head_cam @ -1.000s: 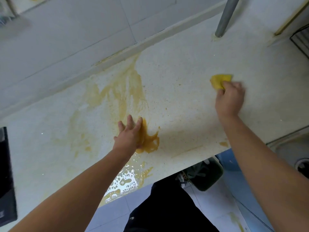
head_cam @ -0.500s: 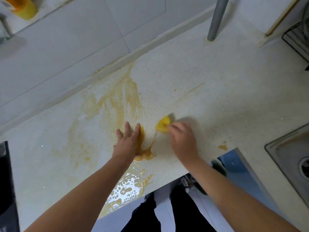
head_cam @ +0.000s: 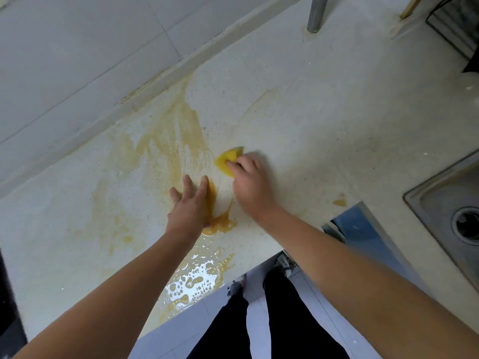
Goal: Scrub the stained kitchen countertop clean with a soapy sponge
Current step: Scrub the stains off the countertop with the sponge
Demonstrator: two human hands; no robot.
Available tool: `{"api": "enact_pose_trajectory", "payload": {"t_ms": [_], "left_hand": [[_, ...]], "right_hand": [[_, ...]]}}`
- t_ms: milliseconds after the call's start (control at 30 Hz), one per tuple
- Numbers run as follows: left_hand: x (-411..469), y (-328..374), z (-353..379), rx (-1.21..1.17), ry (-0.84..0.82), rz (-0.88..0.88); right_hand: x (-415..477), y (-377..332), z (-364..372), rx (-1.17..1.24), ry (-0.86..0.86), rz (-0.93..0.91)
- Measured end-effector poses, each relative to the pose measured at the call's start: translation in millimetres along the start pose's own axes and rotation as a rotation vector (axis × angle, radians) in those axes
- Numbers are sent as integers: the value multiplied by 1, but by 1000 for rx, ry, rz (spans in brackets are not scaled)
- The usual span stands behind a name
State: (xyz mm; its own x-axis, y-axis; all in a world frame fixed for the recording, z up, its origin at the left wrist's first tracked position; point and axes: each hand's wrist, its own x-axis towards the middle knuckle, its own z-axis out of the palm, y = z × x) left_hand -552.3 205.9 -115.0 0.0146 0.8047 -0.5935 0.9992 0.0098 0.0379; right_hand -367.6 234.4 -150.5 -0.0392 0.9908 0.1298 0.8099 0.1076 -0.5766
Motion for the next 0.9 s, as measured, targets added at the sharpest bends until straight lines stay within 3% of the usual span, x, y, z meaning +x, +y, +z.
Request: {"api": "enact_pose_trajectory", "payload": {"t_ms": [133,200,367,467,633,800,900], "left_hand": [[6,1,4,-26,40,-34],[7,-1,5,-21,55,-17],[4,-3,3,-17,30,17],[4,-2,3,-25,32,24],[7,-1,0,-32,61,33],[5,-8,1,18,58,73],[-8,-26,-3,89,69,206]], "right_hand": [[-73,-14,-12,36,-162,-139],[-76,6,-38,57,-113,-97],[-60,123,-139,-179,192,396],[-84,158,-158,-176,254,598],[-109,63,-89,-121,241,515],[-140,-73,1,78,36,329],[-147,-98,12,127,-43,229]]}}
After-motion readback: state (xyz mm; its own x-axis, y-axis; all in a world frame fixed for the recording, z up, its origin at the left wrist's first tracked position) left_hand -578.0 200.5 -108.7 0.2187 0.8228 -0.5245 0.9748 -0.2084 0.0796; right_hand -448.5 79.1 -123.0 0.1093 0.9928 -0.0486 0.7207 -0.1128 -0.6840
